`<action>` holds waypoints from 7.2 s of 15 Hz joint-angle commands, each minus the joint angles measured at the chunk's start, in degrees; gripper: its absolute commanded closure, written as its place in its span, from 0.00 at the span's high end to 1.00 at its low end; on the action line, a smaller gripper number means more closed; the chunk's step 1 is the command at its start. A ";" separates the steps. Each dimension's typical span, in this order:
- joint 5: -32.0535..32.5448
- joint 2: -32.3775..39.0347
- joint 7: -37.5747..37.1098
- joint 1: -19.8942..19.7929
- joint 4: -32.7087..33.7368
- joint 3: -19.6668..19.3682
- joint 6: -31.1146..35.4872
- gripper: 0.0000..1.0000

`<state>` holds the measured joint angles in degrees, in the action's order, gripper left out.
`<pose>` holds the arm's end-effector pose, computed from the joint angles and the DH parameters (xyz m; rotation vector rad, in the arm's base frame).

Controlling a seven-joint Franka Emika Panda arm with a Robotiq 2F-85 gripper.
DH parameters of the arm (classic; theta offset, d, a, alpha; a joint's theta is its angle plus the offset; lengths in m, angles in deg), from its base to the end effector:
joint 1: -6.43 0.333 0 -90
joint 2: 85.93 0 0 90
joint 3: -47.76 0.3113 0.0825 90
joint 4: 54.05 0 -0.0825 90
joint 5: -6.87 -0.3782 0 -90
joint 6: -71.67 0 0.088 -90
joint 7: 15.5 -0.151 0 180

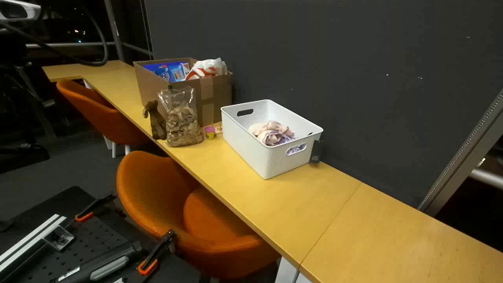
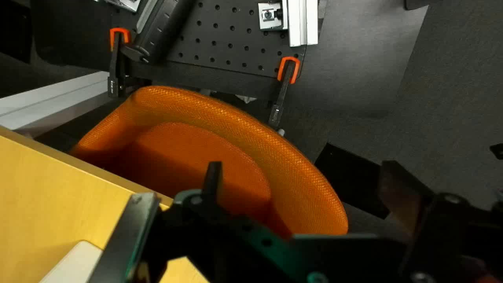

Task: Put some rubber bands on the counter

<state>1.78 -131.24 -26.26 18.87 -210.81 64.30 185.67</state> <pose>0.2784 0.1490 0.3927 3.0161 0.3065 0.0946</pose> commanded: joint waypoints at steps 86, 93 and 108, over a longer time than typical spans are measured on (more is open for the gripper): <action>12.13 80.67 47.82 -12.84 56.93 1.15 45.37 0.26; 11.81 81.94 48.80 -13.47 57.85 2.71 46.80 0.69; 10.26 89.39 54.18 -18.42 62.96 7.89 48.57 0.35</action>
<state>14.15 -42.71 25.31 2.01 -148.78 69.72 233.57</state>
